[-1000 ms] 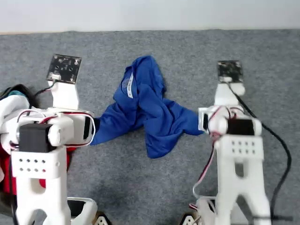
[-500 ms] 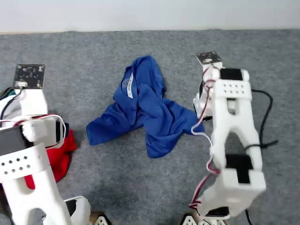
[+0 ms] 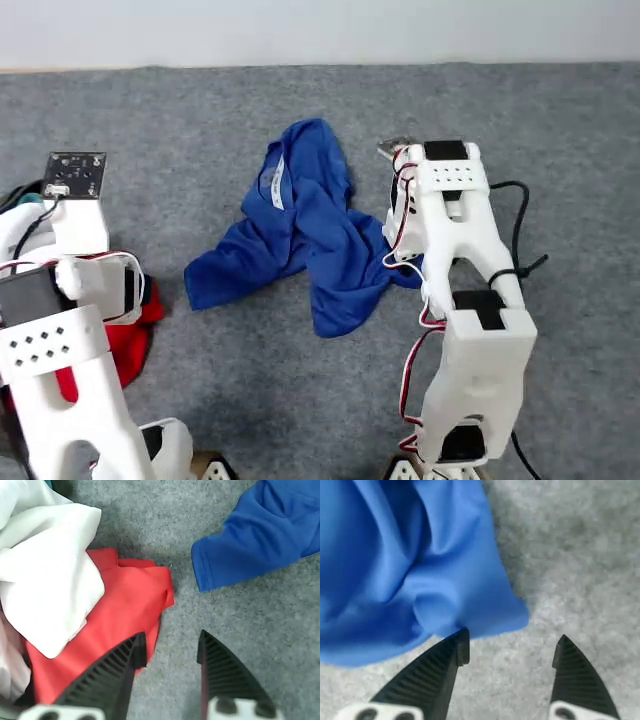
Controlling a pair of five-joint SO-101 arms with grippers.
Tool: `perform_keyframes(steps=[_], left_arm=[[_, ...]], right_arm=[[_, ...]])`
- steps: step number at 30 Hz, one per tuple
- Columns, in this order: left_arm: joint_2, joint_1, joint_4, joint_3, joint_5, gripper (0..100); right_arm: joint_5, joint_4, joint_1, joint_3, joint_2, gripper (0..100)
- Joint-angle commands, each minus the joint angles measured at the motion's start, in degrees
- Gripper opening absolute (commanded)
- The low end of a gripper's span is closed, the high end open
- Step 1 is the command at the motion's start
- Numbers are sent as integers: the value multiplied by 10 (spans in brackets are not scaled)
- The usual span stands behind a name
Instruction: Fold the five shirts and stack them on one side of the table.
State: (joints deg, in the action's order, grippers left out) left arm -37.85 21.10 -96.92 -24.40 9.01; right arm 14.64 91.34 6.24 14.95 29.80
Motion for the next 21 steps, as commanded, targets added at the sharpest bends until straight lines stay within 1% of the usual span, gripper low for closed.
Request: perform_keyframes(steps=[1, 11, 14, 19, 21], left_arm=[[-14, 4, 1, 2, 4, 169], [-11, 4, 2, 1, 3, 168], [-10, 4, 2, 1, 2, 168], [-10, 3, 2, 0, 1, 167], [-10, 3, -1, 0, 4, 167]], right_arm=[[3, -22, 10, 33, 15, 278], [3, -84, 40, 33, 99, 270], [3, -87, 58, 33, 113, 199], [3, -80, 72, 45, 109, 4], [3, -80, 71, 55, 101, 23]])
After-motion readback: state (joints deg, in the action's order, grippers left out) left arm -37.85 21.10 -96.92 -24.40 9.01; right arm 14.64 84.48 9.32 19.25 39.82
